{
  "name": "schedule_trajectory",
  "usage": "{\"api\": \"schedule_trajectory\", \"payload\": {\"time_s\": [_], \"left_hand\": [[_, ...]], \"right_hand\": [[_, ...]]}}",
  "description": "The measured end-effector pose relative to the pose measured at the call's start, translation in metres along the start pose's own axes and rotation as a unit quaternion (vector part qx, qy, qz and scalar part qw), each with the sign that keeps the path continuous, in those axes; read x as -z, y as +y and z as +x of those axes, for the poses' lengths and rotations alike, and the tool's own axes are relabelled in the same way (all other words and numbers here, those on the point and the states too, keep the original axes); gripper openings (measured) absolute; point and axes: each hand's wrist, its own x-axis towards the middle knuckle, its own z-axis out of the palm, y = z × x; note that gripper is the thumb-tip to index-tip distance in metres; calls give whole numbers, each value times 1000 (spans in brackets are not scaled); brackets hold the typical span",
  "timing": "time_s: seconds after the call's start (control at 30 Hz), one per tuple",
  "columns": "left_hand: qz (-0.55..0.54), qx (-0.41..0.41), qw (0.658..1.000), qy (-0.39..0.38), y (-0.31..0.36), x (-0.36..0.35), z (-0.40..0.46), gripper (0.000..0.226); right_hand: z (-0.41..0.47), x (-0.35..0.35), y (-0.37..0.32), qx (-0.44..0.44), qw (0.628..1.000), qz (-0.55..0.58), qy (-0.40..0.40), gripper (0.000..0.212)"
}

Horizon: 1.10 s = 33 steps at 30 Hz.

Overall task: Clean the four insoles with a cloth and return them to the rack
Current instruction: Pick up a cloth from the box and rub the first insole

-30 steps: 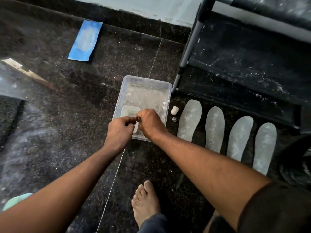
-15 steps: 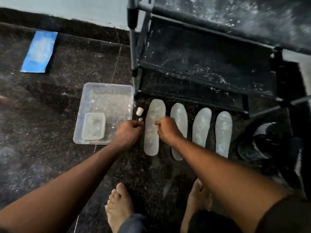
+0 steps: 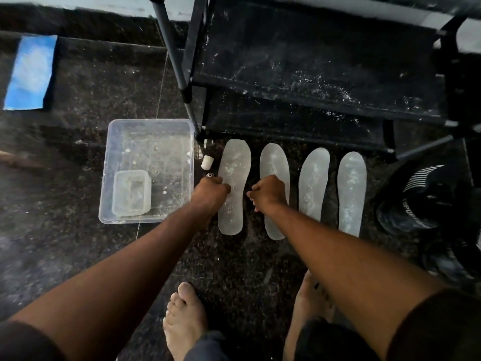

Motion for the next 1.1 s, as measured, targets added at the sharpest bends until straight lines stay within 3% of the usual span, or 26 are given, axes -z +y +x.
{"api": "schedule_trajectory", "payload": {"time_s": [0.07, 0.23, 1.1], "left_hand": [[3, -5, 1000, 5, 0, -3, 2, 41], [12, -5, 1000, 26, -2, -7, 3, 25], [-67, 12, 997, 31, 3, 0, -14, 15]], "right_hand": [[3, -4, -2, -25, 999, 22, 1, 13], [5, -10, -3, -54, 998, 30, -5, 14], [-7, 4, -18, -57, 997, 53, -1, 11]]}}
